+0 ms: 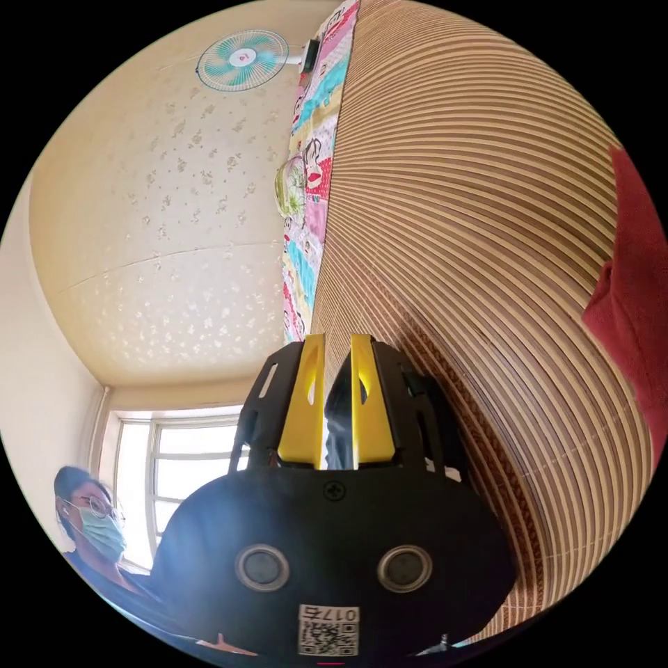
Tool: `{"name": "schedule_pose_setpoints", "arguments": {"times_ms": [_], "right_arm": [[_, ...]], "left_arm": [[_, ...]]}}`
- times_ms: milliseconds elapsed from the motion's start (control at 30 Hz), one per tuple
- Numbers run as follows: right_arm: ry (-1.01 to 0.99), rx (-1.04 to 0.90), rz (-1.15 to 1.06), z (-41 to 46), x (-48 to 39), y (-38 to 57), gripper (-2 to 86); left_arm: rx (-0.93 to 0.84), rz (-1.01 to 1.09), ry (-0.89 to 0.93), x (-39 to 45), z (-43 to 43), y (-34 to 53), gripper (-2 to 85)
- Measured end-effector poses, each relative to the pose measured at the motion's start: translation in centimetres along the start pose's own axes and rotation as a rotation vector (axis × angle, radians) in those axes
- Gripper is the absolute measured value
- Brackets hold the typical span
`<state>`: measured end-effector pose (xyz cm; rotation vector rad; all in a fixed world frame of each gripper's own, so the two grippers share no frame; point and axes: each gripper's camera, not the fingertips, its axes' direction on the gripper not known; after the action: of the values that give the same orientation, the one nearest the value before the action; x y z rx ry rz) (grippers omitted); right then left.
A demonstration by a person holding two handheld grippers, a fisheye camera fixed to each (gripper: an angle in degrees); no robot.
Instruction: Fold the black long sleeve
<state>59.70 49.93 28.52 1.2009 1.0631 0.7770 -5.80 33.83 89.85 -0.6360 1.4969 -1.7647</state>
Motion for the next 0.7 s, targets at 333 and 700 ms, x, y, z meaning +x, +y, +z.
{"name": "schedule_pose_setpoints", "arguments": {"times_ms": [333,700], "right_arm": [[0.35,-0.531,-0.456,16.3,-7.9,10.9,6.0],[0.654,-1.043,-0.68,41.9,-11.1,32.9,11.5]], "left_arm": [[-0.328,0.183,-0.526,-1.6,-1.5,10.3,15.4],[-0.358,0.051,-0.479,-9.6,-0.4,16.4,9.1]]}}
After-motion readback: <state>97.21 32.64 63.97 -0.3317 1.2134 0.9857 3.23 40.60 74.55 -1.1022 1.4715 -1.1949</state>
